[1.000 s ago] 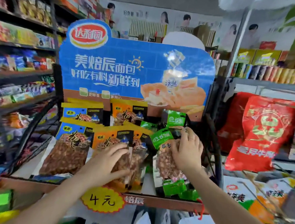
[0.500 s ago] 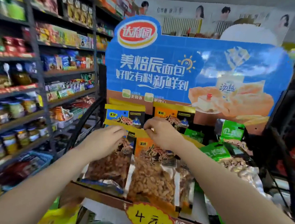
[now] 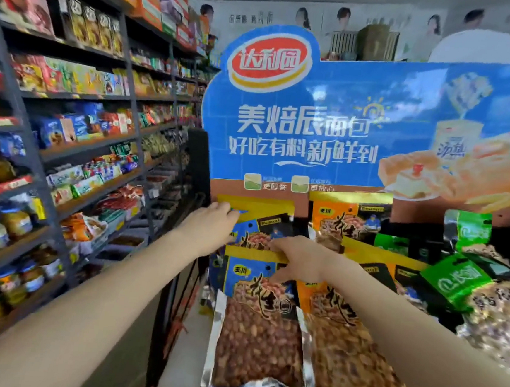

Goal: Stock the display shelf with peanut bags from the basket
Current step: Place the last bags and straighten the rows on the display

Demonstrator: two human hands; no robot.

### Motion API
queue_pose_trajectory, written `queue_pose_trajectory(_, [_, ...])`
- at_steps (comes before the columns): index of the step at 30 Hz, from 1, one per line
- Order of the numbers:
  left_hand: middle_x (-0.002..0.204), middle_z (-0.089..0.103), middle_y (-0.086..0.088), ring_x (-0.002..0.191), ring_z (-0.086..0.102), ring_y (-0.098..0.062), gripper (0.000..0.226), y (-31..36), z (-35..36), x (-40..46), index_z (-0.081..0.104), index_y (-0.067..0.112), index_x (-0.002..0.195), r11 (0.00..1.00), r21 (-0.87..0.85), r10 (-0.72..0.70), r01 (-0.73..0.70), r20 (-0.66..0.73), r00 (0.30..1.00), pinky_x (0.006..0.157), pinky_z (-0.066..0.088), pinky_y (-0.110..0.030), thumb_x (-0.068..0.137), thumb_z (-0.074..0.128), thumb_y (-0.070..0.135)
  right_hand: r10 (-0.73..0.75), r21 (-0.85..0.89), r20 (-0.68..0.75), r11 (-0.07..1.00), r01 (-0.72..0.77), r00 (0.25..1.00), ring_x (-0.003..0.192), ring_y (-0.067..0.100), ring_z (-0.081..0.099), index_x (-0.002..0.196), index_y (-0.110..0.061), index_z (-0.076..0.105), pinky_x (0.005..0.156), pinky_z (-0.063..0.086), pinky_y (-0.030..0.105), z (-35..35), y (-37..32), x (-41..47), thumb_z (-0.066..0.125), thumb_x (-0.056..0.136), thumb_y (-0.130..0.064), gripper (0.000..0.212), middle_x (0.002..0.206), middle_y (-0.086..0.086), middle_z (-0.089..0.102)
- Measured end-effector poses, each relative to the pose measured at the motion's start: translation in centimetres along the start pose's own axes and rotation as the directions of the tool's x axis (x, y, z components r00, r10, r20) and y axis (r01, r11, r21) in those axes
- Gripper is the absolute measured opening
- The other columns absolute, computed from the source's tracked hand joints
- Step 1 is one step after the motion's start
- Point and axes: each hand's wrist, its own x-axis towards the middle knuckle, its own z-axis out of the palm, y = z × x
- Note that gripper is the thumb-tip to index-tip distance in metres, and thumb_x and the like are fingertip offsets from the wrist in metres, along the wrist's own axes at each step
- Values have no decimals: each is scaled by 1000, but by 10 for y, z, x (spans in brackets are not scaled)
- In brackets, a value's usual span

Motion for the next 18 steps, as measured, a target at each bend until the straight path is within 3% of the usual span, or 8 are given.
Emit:
queue_pose_trajectory(3, [114,50,-10,108,50,-30,36,-9,-5,10,49,8,120,987,-160,-17,8,-53,998,85,43,-40,91,55,29,-11,5,-48,1000,12,999,65,14,43,82,-21,48,58,33,28,4,-5,0,65,85,-23,18,73,-6,42])
queue_pose_trajectory(5, [101,52,-5,102,54,-28,21,-14,-9,15,55,11,107,958,-286,7,-33,-93,996,77,43,-37,91,55,24,-30,-34,-76,999,28,997,74,20,44,72,-33,42,59,35,31,2,-12,1,62,87,-23,27,73,-9,42])
queue_pose_trajectory(7, [107,56,-4,104,55,-26,20,-16,-16,18,57,14,110,948,-308,24,-85,-196,980,76,44,-36,93,52,22,-43,-70,-153,997,32,987,85,21,49,93,-24,55,63,40,35,-2,-22,5,59,89,-24,6,84,-3,52])
queue_pose_trajectory(9, [118,59,-4,108,55,-26,24,-17,-24,21,57,14,116,940,-324,-1,-111,-326,945,80,46,-37,94,49,22,-80,-161,-277,986,36,958,87,23,52,105,-15,55,66,37,32,-5,-33,11,57,89,-24,19,91,3,55])
queue_pose_trajectory(11, [119,61,-5,108,55,-26,25,-19,-27,24,58,14,116,919,-365,4,-149,-369,929,83,46,-38,94,50,23,-122,-246,-363,969,31,924,96,26,55,103,-12,54,70,33,31,-4,-38,17,56,89,-22,17,101,7,60])
queue_pose_trajectory(15, [126,59,-6,115,53,-25,30,-22,-11,23,56,15,124,900,-376,121,-219,-268,956,93,44,-37,95,46,18,-34,-145,-302,989,-11,953,107,30,57,112,-12,56,85,47,40,-2,-27,16,55,89,-18,24,114,9,63])
queue_pose_trajectory(16, [130,56,-5,119,50,-24,34,-22,-7,20,51,16,129,893,-395,110,-215,-272,956,96,42,-37,96,45,18,-24,-89,-292,996,-3,956,109,29,57,117,-14,56,88,48,42,-3,-20,15,56,88,-15,29,118,9,63])
queue_pose_trajectory(18, [137,48,-3,125,42,-23,42,-18,-5,11,42,19,136,889,-397,68,-228,-377,924,103,35,-37,94,47,20,-65,-31,-277,998,59,959,111,25,56,121,-15,56,92,46,34,-6,-11,9,54,88,-7,34,121,6,63])
